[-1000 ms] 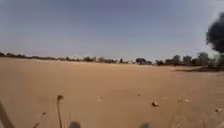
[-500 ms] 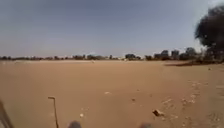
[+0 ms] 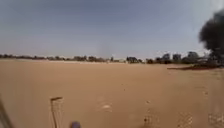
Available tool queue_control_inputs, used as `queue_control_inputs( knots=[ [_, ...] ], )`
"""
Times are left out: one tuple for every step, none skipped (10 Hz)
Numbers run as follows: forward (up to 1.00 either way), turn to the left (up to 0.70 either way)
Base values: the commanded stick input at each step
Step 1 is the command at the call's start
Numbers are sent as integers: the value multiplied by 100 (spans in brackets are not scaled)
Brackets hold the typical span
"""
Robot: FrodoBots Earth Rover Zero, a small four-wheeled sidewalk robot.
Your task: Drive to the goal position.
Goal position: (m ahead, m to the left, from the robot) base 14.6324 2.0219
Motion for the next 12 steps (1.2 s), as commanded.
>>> queue_control_inputs(
  knots=[
    [100,0],
    [100,0],
    [100,0],
    [100,0],
    [100,0],
    [100,0],
    [100,0],
    [100,0],
    [100,0],
    [100,0],
    [100,0],
    [100,0]
  ],
)
